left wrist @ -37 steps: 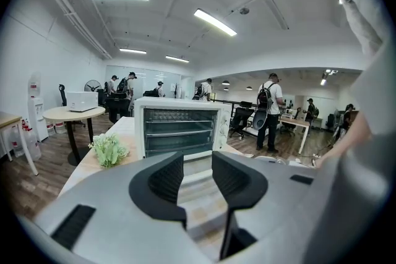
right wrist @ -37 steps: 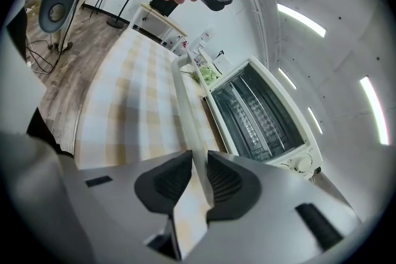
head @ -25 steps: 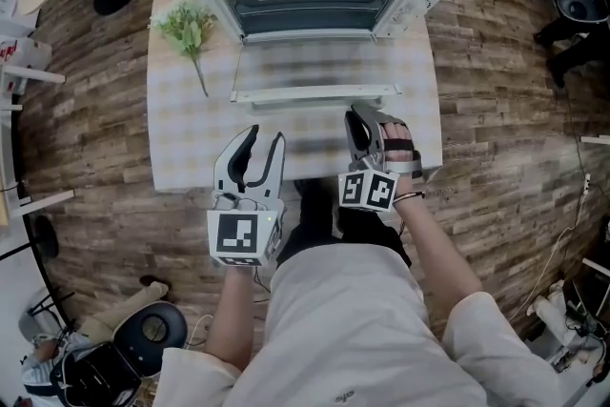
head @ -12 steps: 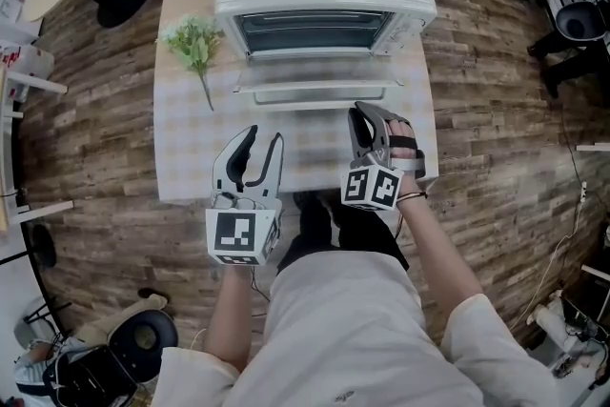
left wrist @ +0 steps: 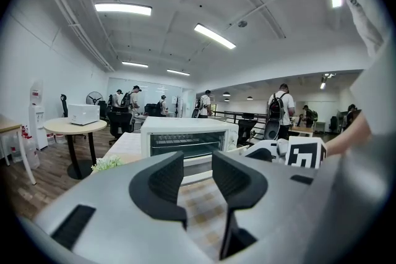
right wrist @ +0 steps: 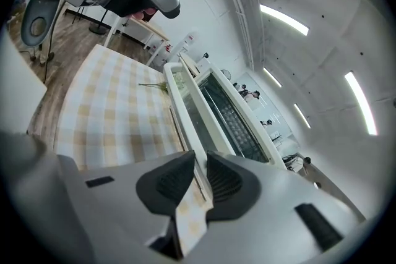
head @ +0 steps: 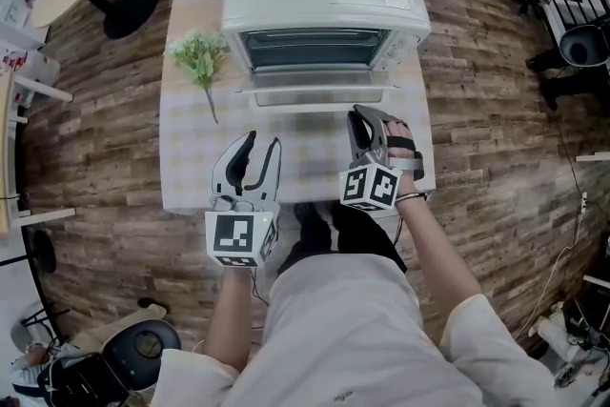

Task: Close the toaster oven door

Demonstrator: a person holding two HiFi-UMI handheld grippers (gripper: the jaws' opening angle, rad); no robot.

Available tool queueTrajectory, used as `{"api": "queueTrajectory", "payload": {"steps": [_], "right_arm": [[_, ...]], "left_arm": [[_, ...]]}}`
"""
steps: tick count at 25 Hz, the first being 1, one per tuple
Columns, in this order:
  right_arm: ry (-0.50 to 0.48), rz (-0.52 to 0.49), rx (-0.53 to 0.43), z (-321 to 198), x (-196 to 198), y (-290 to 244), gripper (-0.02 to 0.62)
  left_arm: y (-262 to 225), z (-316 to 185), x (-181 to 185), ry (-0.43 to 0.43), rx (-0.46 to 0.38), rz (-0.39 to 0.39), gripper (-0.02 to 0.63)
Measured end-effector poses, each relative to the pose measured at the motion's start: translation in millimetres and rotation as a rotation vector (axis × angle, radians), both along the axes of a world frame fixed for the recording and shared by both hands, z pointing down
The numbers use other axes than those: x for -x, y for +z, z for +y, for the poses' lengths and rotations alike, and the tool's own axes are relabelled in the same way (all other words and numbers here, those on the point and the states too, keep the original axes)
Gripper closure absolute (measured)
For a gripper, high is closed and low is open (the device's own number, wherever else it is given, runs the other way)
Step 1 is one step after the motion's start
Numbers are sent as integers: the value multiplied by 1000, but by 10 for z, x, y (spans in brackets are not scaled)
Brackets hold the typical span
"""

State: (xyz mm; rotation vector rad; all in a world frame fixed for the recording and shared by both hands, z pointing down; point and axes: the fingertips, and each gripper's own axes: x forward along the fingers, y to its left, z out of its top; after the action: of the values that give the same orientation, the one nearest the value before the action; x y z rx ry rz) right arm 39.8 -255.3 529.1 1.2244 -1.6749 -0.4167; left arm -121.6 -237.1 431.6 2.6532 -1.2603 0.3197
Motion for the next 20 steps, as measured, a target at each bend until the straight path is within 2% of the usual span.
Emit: {"api": "queueTrajectory", "payload": {"steps": [20], "right_arm": [[-17,17,-13,-332,-83,-287,551]], "left_arm": [[-198,-142,-108,0,-29,12,463]]}}
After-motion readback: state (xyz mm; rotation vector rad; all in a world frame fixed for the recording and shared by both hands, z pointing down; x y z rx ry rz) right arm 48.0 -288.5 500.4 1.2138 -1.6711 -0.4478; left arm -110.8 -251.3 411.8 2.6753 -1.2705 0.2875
